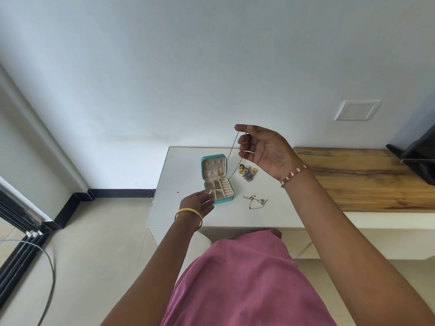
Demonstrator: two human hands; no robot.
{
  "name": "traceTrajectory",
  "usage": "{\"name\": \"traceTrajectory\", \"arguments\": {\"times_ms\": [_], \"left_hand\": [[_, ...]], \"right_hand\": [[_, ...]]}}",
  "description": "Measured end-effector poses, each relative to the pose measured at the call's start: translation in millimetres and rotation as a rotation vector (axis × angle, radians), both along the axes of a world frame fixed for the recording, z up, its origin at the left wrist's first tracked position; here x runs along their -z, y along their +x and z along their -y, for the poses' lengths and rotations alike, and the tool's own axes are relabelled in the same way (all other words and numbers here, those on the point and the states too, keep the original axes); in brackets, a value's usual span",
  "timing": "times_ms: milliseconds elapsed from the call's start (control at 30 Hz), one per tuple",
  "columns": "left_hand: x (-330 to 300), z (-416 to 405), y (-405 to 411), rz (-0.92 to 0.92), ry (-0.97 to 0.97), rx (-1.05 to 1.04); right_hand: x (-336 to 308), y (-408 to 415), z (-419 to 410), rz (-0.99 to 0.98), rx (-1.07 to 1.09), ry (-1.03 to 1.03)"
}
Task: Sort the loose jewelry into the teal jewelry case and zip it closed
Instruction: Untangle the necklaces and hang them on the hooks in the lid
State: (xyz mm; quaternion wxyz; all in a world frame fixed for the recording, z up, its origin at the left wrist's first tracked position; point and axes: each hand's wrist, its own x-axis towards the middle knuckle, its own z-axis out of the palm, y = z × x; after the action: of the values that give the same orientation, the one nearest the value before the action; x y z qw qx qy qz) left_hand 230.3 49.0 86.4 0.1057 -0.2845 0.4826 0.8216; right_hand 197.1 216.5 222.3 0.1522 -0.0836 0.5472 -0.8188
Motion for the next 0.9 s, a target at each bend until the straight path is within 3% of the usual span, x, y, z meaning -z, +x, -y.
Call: {"name": "traceTrajectory", "arguments": {"times_ms": [167,233,333,433,567,833,900], "left_hand": [[-26,-9,-1,-0.210,-0.567,0.074],[-42,-15,0,-0.385,-0.627,0.032],[-63,-28,3,-0.600,-0.612,0.004],[-74,-39,7,-0.689,-0.568,0.032],[-75,-42,6,-0.622,-0.387,0.135],[-66,-28,6,-0.462,0.031,0.594],[-62,-29,8,-0.453,0.041,0.690]], "right_hand": [[-8,13,10,-0.075,-0.024,0.144],[-8,18,14,-0.084,-0.008,0.169],[-7,25,17,-0.098,0.028,0.166],[-8,30,18,-0.114,0.062,0.150],[-13,33,19,-0.141,0.113,0.125],[-21,24,18,-0.134,0.159,0.088],[-24,19,17,-0.131,0.168,0.086]]}}
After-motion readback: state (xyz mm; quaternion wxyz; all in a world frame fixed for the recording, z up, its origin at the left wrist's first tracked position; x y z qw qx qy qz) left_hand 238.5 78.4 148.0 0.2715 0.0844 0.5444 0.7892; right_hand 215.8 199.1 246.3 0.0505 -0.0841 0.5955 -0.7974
